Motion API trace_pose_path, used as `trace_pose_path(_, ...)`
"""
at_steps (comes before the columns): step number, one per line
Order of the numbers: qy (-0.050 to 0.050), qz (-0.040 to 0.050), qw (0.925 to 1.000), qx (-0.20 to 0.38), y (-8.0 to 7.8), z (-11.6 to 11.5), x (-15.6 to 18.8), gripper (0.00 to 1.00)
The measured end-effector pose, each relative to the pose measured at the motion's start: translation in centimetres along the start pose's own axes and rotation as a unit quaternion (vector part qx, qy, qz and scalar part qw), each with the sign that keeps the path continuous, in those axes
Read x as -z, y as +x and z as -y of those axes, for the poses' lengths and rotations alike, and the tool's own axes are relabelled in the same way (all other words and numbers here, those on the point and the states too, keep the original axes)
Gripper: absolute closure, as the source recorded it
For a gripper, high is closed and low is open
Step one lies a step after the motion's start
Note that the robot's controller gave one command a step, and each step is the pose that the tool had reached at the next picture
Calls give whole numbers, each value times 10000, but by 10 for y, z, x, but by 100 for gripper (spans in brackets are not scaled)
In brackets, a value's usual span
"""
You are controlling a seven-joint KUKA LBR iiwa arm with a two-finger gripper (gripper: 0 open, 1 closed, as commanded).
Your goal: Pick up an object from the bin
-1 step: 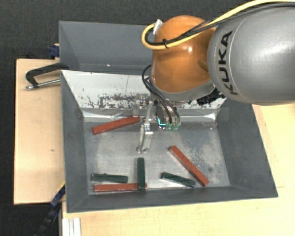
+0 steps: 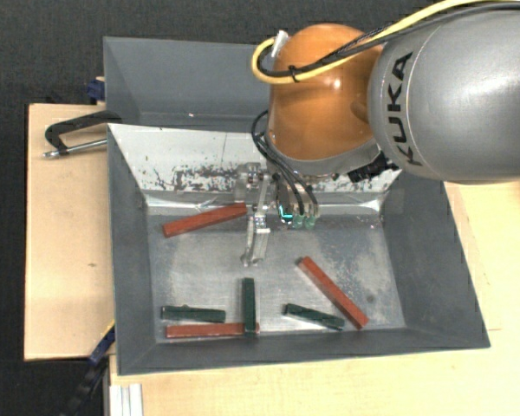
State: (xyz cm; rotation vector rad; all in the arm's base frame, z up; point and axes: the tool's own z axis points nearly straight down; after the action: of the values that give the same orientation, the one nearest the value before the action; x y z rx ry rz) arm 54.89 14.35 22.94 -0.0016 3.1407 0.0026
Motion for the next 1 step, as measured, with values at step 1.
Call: trace_pose_path(1, -7, 38, 10000, 2, 15, -4, -40, 0)
